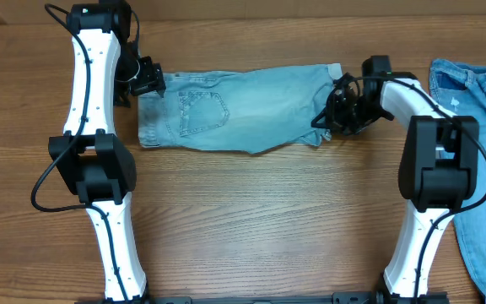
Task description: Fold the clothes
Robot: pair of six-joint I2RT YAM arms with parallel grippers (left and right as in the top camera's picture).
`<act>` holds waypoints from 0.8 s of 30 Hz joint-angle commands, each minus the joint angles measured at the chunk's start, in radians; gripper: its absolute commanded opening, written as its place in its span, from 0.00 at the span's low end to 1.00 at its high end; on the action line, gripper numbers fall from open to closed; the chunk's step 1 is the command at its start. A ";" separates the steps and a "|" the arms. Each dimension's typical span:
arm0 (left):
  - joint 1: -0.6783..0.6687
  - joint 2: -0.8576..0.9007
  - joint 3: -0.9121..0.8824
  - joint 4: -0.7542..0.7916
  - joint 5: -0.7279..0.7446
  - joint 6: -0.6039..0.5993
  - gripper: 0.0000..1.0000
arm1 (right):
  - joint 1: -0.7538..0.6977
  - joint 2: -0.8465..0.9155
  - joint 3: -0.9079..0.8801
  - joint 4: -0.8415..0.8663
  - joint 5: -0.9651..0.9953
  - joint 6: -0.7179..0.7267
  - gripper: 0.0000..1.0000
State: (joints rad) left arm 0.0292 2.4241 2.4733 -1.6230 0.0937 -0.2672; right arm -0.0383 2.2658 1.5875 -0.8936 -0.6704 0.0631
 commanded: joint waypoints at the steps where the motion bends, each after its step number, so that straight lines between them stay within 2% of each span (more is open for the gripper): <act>1: -0.006 -0.002 -0.006 0.005 0.007 0.023 0.77 | -0.074 0.016 0.011 -0.076 0.107 -0.083 0.04; 4: -0.017 -0.002 -0.006 0.004 0.022 0.039 0.75 | -0.080 0.014 0.015 -0.112 0.117 -0.121 0.04; 7: -0.060 -0.002 -0.006 0.005 0.168 0.126 0.75 | -0.060 0.014 0.014 -0.112 0.148 -0.120 0.04; 9: -0.087 -0.002 -0.006 0.010 0.163 0.124 0.76 | -0.056 0.014 0.014 -0.114 0.147 -0.120 0.04; 15: -0.114 0.002 -0.116 0.132 -0.001 -0.001 0.76 | -0.056 0.014 0.014 -0.130 0.162 -0.120 0.04; 20: -0.108 0.002 -0.336 0.290 -0.007 -0.003 0.73 | -0.056 -0.005 0.066 -0.170 0.180 -0.120 0.04; 24: -0.106 0.002 -0.370 0.317 -0.114 -0.003 0.73 | -0.056 -0.056 0.117 -0.227 0.247 -0.120 0.04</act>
State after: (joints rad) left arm -0.0845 2.4279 2.1143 -1.3159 0.0738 -0.2569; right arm -0.0883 2.2654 1.6653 -1.1027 -0.5343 -0.0486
